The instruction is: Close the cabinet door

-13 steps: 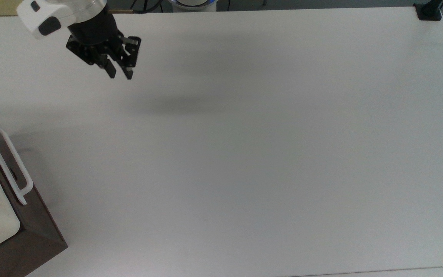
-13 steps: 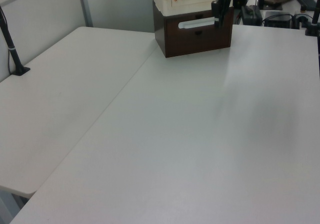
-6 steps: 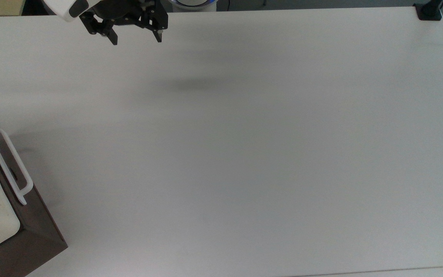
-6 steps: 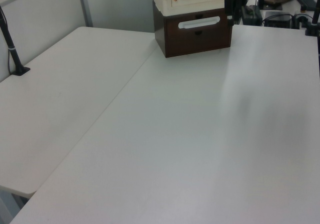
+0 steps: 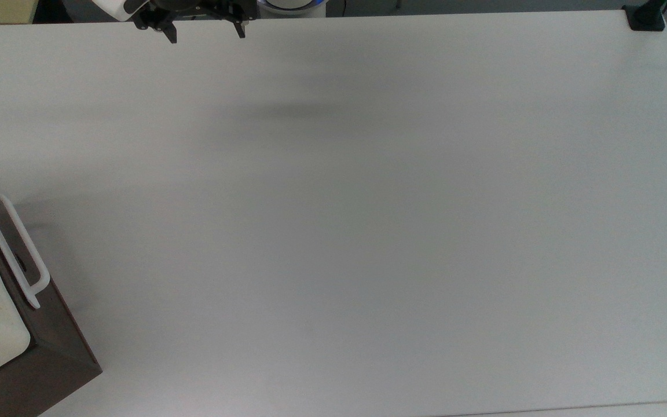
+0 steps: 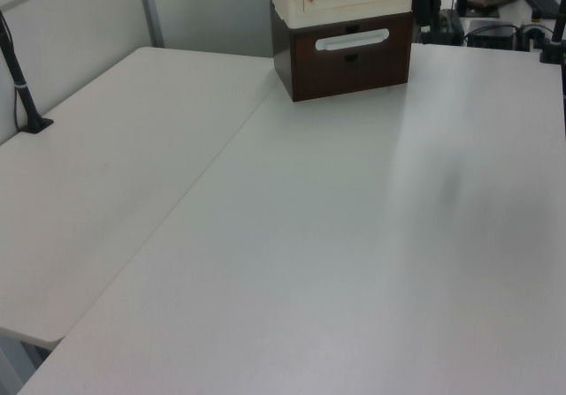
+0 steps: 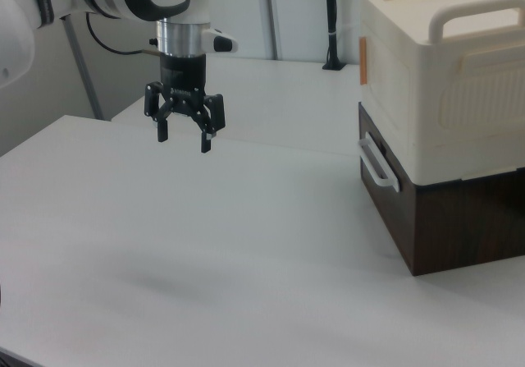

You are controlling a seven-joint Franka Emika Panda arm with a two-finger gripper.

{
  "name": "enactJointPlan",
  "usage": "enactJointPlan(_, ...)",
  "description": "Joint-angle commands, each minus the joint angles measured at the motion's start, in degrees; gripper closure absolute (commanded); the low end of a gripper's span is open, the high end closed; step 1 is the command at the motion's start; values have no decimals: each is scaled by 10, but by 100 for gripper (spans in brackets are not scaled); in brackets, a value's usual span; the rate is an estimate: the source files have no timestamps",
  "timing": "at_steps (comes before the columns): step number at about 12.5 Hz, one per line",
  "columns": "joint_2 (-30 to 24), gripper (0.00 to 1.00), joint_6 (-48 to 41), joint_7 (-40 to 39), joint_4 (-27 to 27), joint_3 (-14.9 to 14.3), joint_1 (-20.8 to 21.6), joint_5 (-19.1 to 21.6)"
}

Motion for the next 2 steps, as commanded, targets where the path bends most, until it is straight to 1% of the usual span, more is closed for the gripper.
enactJointPlan(1, -18, 0, 42, -6, -20, -13, 1, 3)
enactJointPlan(2, -18, 0, 46, -7, -20, -14, -4, 12)
